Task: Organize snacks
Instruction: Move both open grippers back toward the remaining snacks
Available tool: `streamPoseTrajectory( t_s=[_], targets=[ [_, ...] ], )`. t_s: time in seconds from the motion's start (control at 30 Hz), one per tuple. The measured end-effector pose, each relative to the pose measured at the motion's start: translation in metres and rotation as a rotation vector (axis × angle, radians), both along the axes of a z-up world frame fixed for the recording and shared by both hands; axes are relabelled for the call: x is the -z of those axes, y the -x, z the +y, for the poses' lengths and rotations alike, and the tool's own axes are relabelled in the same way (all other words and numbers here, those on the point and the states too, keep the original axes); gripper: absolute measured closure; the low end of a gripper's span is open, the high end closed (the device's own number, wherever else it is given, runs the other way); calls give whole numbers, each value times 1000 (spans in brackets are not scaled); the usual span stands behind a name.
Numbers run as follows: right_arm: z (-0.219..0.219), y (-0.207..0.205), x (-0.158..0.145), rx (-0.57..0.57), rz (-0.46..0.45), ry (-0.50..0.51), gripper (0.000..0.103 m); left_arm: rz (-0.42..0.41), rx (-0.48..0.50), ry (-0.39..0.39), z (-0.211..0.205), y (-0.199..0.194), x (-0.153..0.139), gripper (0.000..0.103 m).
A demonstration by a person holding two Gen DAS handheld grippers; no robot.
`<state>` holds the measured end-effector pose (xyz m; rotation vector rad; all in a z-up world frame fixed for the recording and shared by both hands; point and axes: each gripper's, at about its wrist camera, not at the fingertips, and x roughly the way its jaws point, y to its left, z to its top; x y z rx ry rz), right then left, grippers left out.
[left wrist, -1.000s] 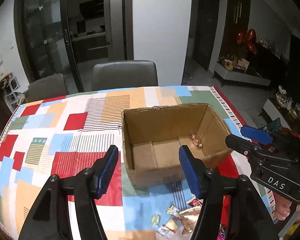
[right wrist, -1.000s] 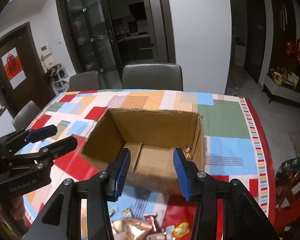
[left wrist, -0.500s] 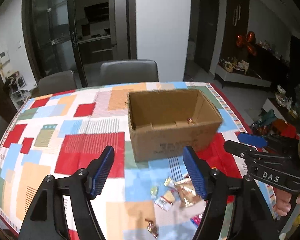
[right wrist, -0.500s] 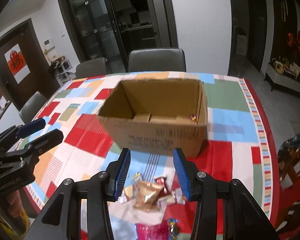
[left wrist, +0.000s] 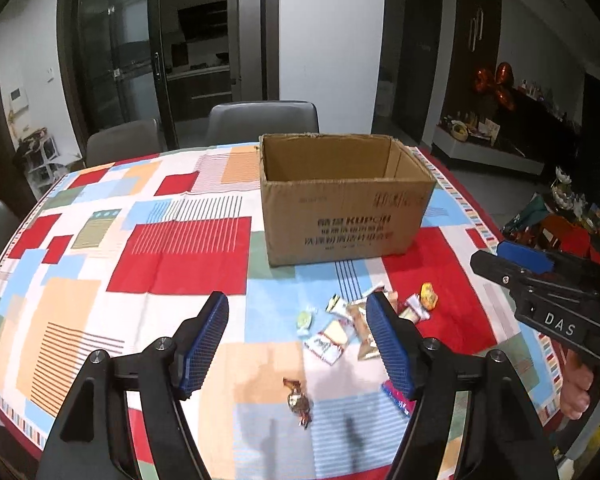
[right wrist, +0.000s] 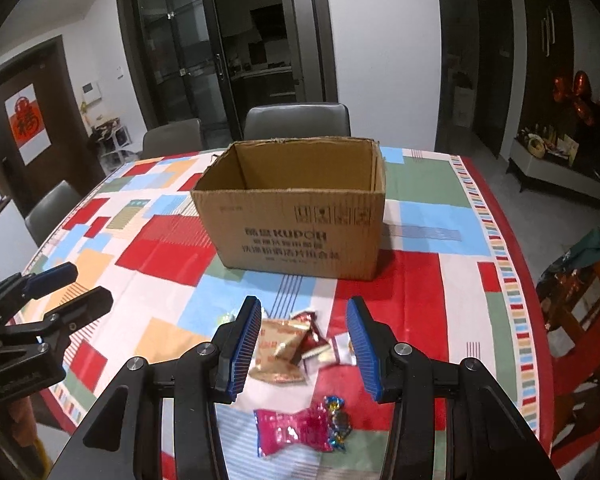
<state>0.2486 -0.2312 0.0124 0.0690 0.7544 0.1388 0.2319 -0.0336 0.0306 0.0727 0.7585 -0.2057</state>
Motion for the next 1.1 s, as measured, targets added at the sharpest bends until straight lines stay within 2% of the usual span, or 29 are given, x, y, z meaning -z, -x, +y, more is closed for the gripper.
streamPoseTrajectory(
  t_s=[0.33,0.67,1.1],
  targets=[
    [4,35,34,-1,-24,56,57,4,-12,-20,2,31,40,33],
    [-7,48,77,39,63,24,57,66,-5,-52,-3,39,79,33],
    [-6,41,118,31,148,19,58,197,-12,-35,-3,23,127,35]
  ],
)
